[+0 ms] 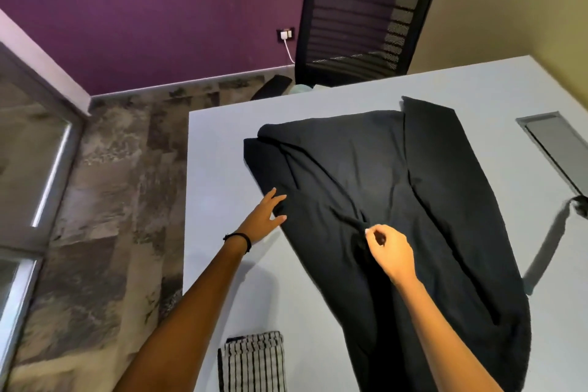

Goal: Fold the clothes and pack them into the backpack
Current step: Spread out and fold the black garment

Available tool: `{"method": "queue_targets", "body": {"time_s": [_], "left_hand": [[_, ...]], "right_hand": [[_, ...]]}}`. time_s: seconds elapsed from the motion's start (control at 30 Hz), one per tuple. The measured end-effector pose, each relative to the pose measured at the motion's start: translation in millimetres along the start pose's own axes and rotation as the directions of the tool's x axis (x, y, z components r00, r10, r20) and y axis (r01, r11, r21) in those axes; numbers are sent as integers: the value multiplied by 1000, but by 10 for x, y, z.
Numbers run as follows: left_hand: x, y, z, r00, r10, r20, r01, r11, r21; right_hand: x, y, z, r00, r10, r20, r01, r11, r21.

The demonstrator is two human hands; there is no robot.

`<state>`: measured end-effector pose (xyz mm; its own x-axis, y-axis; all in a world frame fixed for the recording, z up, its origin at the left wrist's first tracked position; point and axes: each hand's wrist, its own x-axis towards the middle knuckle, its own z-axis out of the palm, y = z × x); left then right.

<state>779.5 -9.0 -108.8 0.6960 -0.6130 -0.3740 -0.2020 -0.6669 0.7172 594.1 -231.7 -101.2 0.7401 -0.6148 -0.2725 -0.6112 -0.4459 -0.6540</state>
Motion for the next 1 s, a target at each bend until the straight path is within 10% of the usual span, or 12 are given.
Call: {"method": "queue_targets", "body": {"time_s": [0.47,0.7,1.0], "left_hand": [[1427,142,-542,954,-22,-299,61,991,122],[2073,9,-801,966,-58,-251,99,983,154],[2451,-56,-1012,951,-176,-255,230,952,201]], "right_hand": [[1353,-505,425,981,-193,27,193,981,16],[1836,-621,716,896,-316,312,337,941,-13],[1984,-568,812,922,-349,167,339,937,86]]}}
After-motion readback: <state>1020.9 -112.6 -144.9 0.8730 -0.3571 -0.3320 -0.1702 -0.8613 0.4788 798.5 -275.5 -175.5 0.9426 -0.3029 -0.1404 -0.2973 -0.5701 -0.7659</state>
